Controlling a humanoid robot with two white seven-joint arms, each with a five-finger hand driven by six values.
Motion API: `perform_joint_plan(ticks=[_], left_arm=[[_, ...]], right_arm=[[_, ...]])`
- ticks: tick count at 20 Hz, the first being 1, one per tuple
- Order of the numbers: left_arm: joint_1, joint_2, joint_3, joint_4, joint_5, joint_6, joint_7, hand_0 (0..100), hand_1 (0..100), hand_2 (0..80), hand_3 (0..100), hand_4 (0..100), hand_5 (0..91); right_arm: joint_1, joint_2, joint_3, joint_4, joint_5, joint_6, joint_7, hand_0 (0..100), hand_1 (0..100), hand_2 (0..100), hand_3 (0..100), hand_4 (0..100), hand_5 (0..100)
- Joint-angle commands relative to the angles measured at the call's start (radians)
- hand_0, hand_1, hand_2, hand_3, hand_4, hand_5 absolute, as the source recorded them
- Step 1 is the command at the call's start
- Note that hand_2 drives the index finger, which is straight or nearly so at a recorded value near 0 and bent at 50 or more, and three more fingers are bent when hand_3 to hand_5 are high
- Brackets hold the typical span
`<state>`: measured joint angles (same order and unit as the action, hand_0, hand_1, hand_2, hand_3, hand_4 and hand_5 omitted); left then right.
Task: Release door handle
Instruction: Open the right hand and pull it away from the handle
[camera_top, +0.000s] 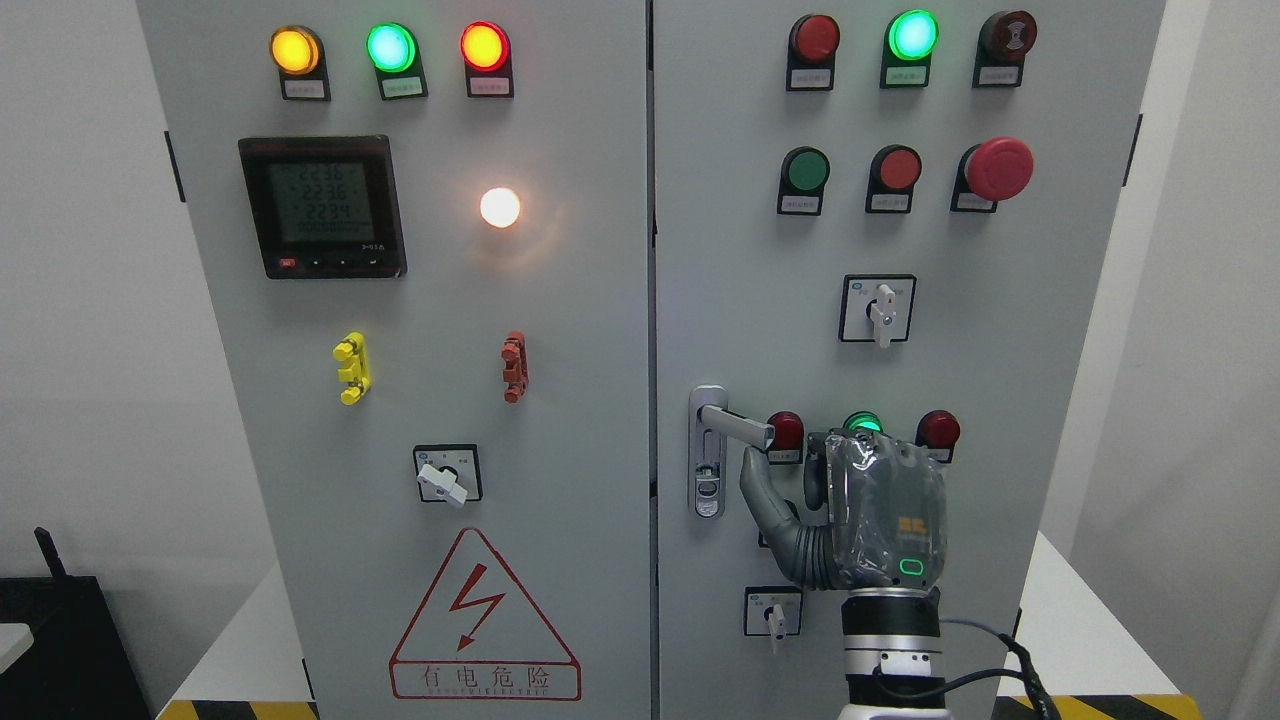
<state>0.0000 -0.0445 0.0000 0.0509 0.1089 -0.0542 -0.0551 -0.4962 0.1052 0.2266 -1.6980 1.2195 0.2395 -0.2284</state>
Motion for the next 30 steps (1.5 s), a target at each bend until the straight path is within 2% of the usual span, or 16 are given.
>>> perform_joint_plan(ticks=[1,9,13,15,17,19,21,22,23,24,25,26,27,28,29,30], left_arm=[[-0.026,0.000,0.017,0.000,0.000,0.001,0.000,12,39,0.0,0,0,0.0],[-0.026,0.000,0.017,0.000,0.000,0.001,0.000,12,39,0.0,0,0,0.0],[-0.026,0.000,0.017,0.000,0.000,0.001,0.000,12,39,0.0,0,0,0.0],[-0.026,0.000,0.017,0.000,0.000,0.001,0.000,12,39,0.0,0,0,0.0],[-0.026,0.000,0.017,0.000,0.000,0.001,0.000,12,39,0.0,0,0,0.0],[-0.026,0.000,0.017,0.000,0.000,0.001,0.000,12,39,0.0,0,0,0.0],[-0.026,0.000,0.017,0.000,0.000,0.001,0.000,12,39,0.0,0,0,0.0],[-0.026,0.000,0.017,0.001,0.000,0.001,0.000,12,39,0.0,0,0,0.0],[-0.026,0.000,0.017,0.000,0.000,0.001,0.000,12,39,0.0,0,0,0.0],[-0.026,0.000,0.017,0.000,0.000,0.001,0.000,12,39,0.0,0,0,0.0],[-0.026,0.000,0.017,0.000,0.000,0.001,0.000,12,39,0.0,0,0,0.0],[-0.026,0.000,0.017,0.000,0.000,0.001,0.000,12,39,0.0,0,0,0.0],[-0.026,0.000,0.017,0.000,0.000,0.001,0.000,12,39,0.0,0,0,0.0],[-0.026,0.000,0.017,0.000,0.000,0.001,0.000,12,39,0.0,0,0,0.0],[-0.026,0.000,0.017,0.001,0.000,0.001,0.000,12,39,0.0,0,0,0.0],[-0.026,0.000,0.017,0.000,0.000,0.001,0.000,12,39,0.0,0,0,0.0]], right_arm=[[0.005,-0.001,0.005,-0.005,0.000,-0.002,-0.009,42,19,100,100,89,94],[0.024,-0.002,0.008,-0.038,-0.005,-0.005,-0.016,42,20,100,100,89,95],[0.073,-0.038,0.011,-0.078,-0.005,-0.031,-0.023,42,20,100,100,89,95],[0.100,-0.079,0.010,-0.103,-0.005,-0.054,-0.049,42,20,100,100,89,95],[0.125,-0.151,-0.001,-0.144,-0.006,-0.090,-0.069,42,20,100,100,89,95],[0.140,-0.237,-0.016,-0.181,-0.034,-0.123,-0.081,43,20,100,100,90,96],[0.157,-0.303,-0.059,-0.210,-0.102,-0.152,-0.101,44,20,97,100,90,97],[0.163,-0.344,-0.067,-0.225,-0.121,-0.172,-0.104,44,21,90,100,87,91],[0.163,-0.385,-0.082,-0.235,-0.135,-0.189,-0.105,44,21,78,97,81,84],[0.163,-0.419,-0.098,-0.235,-0.147,-0.201,-0.103,44,21,75,96,79,82],[0.160,-0.444,-0.102,-0.233,-0.166,-0.212,-0.100,45,21,64,87,75,75],[0.157,-0.456,-0.102,-0.230,-0.187,-0.212,-0.095,46,21,52,77,64,62],[0.156,-0.456,-0.101,-0.227,-0.202,-0.207,-0.091,46,20,50,75,62,59],[0.156,-0.456,-0.099,-0.226,-0.207,-0.206,-0.086,46,20,43,67,53,47],[0.157,-0.456,-0.098,-0.227,-0.207,-0.207,-0.069,45,18,35,53,42,30],[0.159,-0.456,-0.098,-0.230,-0.207,-0.209,-0.057,45,18,32,49,38,27]])
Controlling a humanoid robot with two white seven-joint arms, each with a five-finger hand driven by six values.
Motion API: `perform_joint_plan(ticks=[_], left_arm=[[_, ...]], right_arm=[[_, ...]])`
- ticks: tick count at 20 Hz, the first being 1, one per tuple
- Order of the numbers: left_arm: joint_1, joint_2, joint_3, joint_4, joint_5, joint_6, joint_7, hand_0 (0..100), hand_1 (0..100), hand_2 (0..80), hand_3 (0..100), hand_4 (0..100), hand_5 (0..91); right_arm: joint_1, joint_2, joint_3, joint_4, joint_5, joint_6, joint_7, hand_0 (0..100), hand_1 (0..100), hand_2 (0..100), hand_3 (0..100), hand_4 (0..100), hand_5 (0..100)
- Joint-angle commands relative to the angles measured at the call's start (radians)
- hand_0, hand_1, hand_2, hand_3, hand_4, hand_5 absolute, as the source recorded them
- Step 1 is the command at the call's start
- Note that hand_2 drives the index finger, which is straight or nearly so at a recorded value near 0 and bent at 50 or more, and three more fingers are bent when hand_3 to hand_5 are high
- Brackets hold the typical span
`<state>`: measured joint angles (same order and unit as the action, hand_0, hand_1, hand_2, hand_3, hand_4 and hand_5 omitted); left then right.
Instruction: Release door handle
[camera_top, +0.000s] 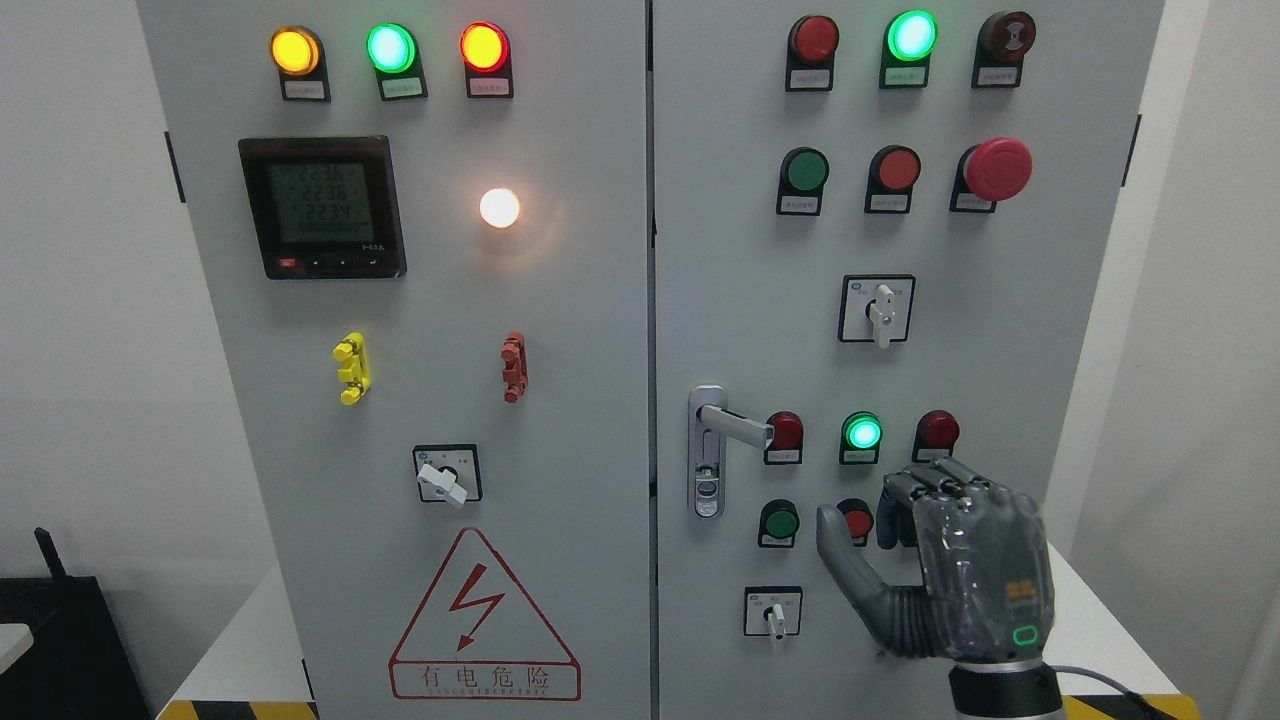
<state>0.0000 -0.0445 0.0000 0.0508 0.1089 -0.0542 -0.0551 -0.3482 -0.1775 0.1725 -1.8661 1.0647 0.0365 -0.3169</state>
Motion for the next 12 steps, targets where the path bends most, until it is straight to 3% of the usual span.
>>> perform_joint_plan(ticks=[1,2,3,5,9,12], left_arm=[[-0.026,0.000,0.017,0.000,0.000,0.001,0.000,12,39,0.0,0,0,0.0],[-0.026,0.000,0.017,0.000,0.000,0.001,0.000,12,39,0.0,0,0,0.0],[-0.026,0.000,0.017,0.000,0.000,0.001,0.000,12,39,0.0,0,0,0.0],[-0.026,0.000,0.017,0.000,0.000,0.001,0.000,12,39,0.0,0,0,0.0],[-0.026,0.000,0.017,0.000,0.000,0.001,0.000,12,39,0.0,0,0,0.0],[-0.026,0.000,0.017,0.000,0.000,0.001,0.000,12,39,0.0,0,0,0.0]], right_arm=[[0.011,-0.171,-0.045,-0.064,-0.052,-0.009,0.041,45,15,24,36,26,14],[0.011,-0.169,-0.044,-0.065,-0.052,-0.012,0.042,46,11,17,25,15,4],[0.012,-0.165,-0.041,-0.067,-0.052,-0.015,0.047,46,10,13,20,10,0],[0.014,-0.155,-0.038,-0.073,-0.052,-0.017,0.048,45,5,4,11,1,0],[0.014,-0.138,-0.027,-0.088,-0.052,-0.018,0.050,42,3,2,9,0,0],[0.014,-0.097,-0.005,-0.093,-0.052,-0.017,0.051,41,3,2,9,0,0]])
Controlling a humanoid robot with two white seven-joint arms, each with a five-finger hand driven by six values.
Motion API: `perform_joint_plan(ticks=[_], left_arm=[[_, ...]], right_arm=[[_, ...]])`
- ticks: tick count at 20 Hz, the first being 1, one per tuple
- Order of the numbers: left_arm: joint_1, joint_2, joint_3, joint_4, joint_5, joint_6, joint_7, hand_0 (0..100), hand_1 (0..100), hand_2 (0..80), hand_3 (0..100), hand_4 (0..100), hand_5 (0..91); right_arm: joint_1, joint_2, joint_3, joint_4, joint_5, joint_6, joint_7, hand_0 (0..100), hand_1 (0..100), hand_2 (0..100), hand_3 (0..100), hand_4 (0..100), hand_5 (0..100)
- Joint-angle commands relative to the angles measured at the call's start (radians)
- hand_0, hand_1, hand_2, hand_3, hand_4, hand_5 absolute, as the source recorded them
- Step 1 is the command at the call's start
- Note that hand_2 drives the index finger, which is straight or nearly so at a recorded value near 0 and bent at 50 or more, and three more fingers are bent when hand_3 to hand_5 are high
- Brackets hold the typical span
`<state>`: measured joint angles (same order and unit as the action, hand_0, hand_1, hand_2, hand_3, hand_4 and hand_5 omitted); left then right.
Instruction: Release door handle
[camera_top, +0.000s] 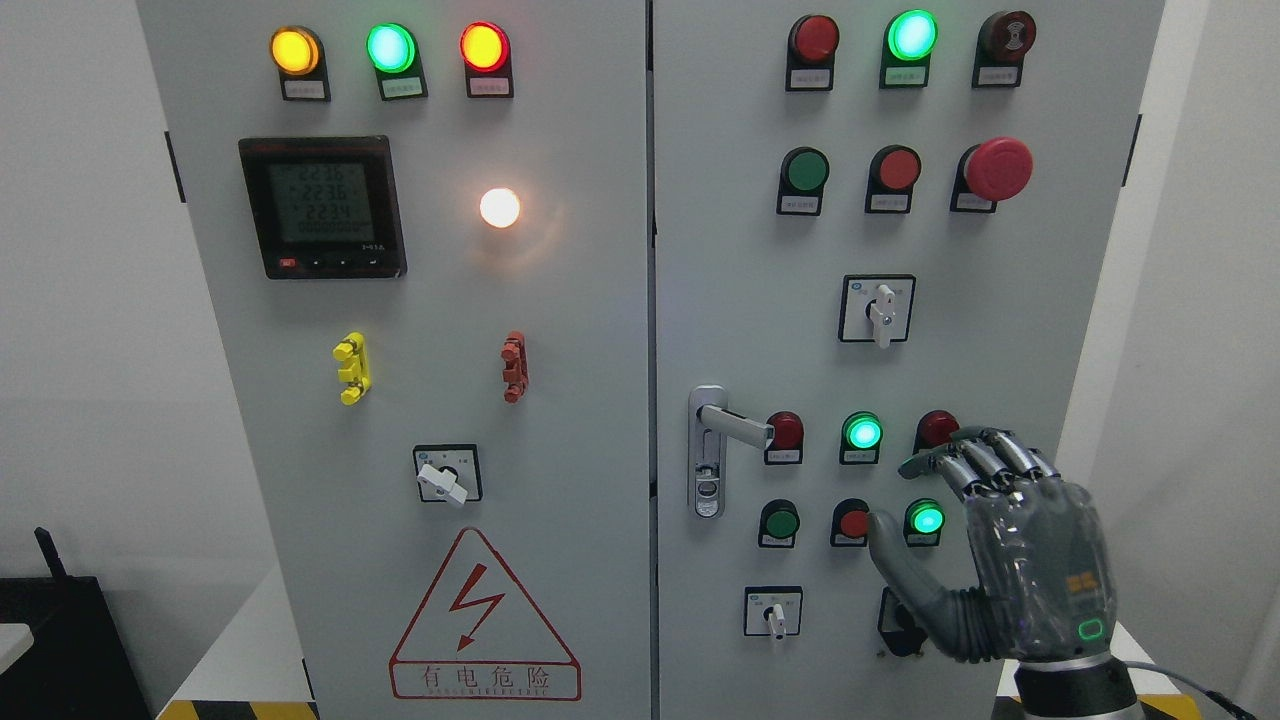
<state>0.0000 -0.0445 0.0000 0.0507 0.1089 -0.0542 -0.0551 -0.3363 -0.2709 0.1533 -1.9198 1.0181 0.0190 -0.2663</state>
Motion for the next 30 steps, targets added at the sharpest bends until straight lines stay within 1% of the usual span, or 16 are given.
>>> perform_joint_plan(ticks=[1,3,5,10,14,18,20,30], left_arm=[[-0.026,0.000,0.017,0.000,0.000,0.000,0.000,12,39,0.0,0,0,0.0],[-0.026,0.000,0.017,0.000,0.000,0.000,0.000,12,39,0.0,0,0,0.0],[-0.026,0.000,0.017,0.000,0.000,0.000,0.000,12,39,0.0,0,0,0.0],[-0.026,0.000,0.017,0.000,0.000,0.000,0.000,12,39,0.0,0,0,0.0],[-0.026,0.000,0.017,0.000,0.000,0.000,0.000,12,39,0.0,0,0,0.0],[-0.026,0.000,0.017,0.000,0.000,0.000,0.000,12,39,0.0,0,0,0.0],[-0.026,0.000,0.017,0.000,0.000,0.000,0.000,12,39,0.0,0,0,0.0],[-0.026,0.000,0.017,0.000,0.000,0.000,0.000,12,39,0.0,0,0,0.0]], right_arm=[[0.002,0.007,0.015,-0.041,-0.006,-0.001,0.001,40,3,1,9,0,0],[0.002,0.021,0.028,-0.041,-0.004,-0.001,0.001,39,4,1,8,0,0],[0.002,0.050,0.035,-0.041,-0.004,-0.001,0.001,39,4,1,8,0,0],[0.010,0.055,0.048,-0.041,-0.004,0.001,0.001,38,5,2,8,0,0],[0.017,0.055,0.048,-0.041,-0.004,0.001,0.001,36,7,3,8,0,0],[0.017,0.058,0.046,-0.041,-0.004,0.001,0.001,36,8,3,8,0,0],[0.019,0.067,0.046,-0.041,-0.004,0.001,0.001,36,8,3,8,0,0],[0.034,0.072,0.046,-0.041,-0.004,0.001,-0.005,35,9,3,8,0,0]])
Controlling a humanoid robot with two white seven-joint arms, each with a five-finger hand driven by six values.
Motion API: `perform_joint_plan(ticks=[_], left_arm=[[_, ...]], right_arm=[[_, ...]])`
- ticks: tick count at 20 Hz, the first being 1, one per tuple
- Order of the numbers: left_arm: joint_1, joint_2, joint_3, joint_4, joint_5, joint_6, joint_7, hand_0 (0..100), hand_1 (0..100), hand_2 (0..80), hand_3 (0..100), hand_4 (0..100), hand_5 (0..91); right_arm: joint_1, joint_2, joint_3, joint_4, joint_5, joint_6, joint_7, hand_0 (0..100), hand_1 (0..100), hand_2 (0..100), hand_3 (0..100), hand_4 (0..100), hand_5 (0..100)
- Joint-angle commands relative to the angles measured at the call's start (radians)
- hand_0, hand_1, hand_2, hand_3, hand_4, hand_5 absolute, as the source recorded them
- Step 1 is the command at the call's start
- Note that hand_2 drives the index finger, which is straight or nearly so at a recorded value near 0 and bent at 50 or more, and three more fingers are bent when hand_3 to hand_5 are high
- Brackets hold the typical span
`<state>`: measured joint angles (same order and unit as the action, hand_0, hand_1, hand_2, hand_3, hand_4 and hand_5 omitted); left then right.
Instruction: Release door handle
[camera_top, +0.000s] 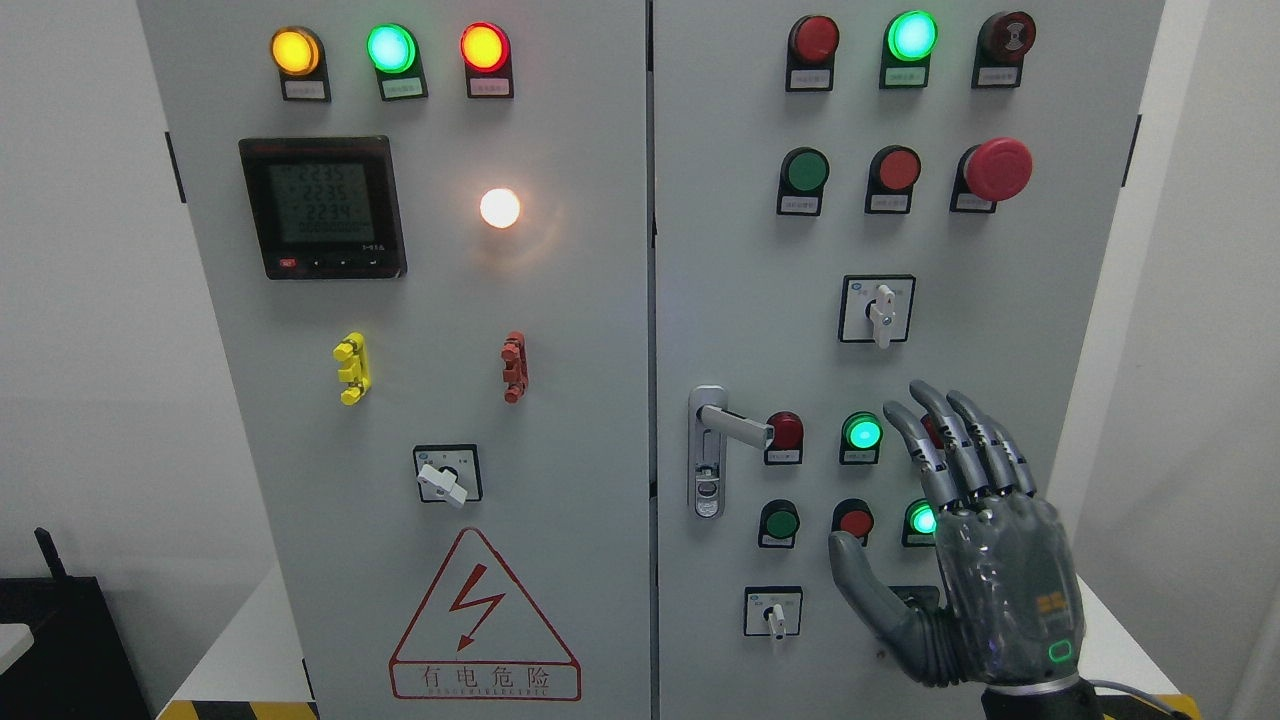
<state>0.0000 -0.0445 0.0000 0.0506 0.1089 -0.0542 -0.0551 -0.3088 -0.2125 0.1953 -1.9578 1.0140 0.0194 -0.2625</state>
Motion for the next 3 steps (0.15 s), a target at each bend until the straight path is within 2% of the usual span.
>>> perform_joint_plan(ticks=[1,3], left_arm=[[-0.026,0.000,0.017,0.000,0.000,0.000,0.000,12,39,0.0,0,0,0.0],[-0.026,0.000,0.017,0.000,0.000,0.000,0.000,12,39,0.0,0,0,0.0]], right_arm=[[0.008,0.013,0.003,-0.003,0.000,0.001,-0.009,35,9,3,8,0,0],[0.010,0.013,0.001,-0.003,0.000,0.001,-0.009,34,10,3,8,0,0]])
